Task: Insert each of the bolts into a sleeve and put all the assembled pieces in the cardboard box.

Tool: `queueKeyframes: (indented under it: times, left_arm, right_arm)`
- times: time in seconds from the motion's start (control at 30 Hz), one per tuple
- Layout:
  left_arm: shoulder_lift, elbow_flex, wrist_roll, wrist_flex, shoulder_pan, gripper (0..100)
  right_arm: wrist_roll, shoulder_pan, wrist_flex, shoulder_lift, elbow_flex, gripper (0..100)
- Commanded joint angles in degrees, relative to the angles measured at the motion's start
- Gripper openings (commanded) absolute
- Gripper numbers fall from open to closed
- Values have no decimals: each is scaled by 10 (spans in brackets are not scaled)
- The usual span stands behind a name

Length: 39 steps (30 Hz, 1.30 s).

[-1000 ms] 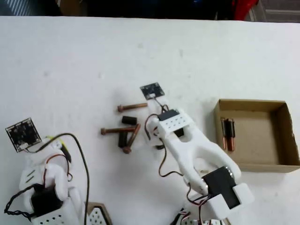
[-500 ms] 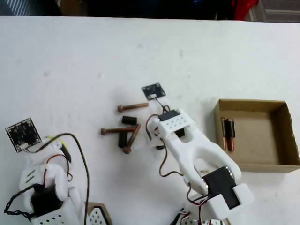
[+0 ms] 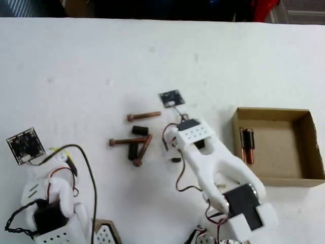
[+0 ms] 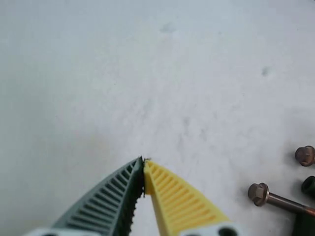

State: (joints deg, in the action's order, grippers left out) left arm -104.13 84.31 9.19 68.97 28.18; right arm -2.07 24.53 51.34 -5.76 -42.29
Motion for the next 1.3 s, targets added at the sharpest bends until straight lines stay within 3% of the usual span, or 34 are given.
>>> queueKeyframes:
  times: [0.0, 0.1, 0.3, 1.0, 1.27]
  left_arm:
    - [-7, -4, 1, 5, -39, 26]
    - [-7, -4, 0, 9, -78, 24]
    - [-6, -9, -39, 4, -88, 24]
    - [-4, -84, -56, 17, -145, 24]
    - [-3, -169, -57, 62, -145, 24]
  right_arm:
    - [1, -22, 23, -80, 5, 17]
    - [16, -22, 63, -141, 6, 17]
    - [65, -24, 109, -232, -4, 17]
    - [65, -24, 109, -616, -175, 16]
    - [68, -24, 112, -665, -200, 16]
